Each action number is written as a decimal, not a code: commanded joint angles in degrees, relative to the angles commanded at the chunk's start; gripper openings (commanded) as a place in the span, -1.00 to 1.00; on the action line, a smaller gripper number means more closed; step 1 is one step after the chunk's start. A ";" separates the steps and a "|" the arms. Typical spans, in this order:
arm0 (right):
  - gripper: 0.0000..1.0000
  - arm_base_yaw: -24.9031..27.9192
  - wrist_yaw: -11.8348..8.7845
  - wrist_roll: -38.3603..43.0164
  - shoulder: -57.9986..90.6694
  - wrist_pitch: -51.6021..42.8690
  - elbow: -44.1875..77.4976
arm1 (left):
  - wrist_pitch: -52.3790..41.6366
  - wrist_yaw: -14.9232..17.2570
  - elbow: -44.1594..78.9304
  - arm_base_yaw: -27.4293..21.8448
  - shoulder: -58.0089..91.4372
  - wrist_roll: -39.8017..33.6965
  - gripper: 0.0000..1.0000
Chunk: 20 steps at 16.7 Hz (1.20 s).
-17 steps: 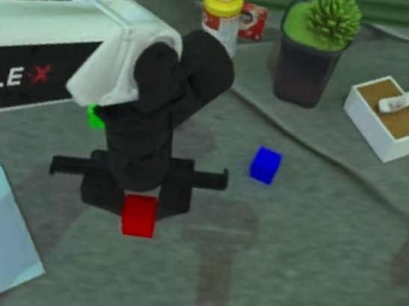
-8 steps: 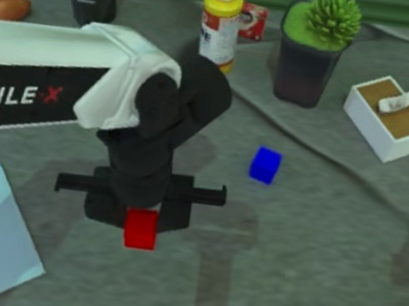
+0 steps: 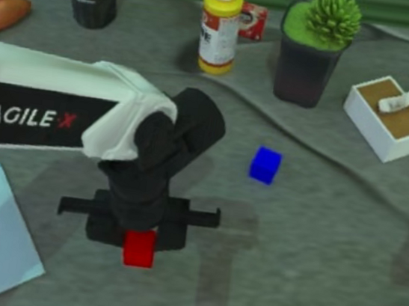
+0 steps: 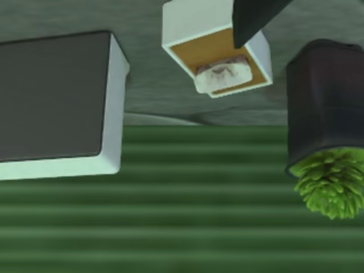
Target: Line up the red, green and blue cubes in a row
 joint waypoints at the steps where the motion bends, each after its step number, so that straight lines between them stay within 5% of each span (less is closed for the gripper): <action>1: 1.00 0.00 0.00 0.00 0.00 0.00 0.00 | 0.00 0.00 0.00 0.00 0.00 0.00 -1.00; 14: 1.00 0.00 0.00 0.00 0.00 0.00 0.00 | 0.00 0.00 0.00 0.00 0.00 0.00 0.96; 20: 1.00 0.00 0.00 0.00 0.00 0.00 0.00 | 0.00 0.00 0.00 0.00 0.00 0.00 1.00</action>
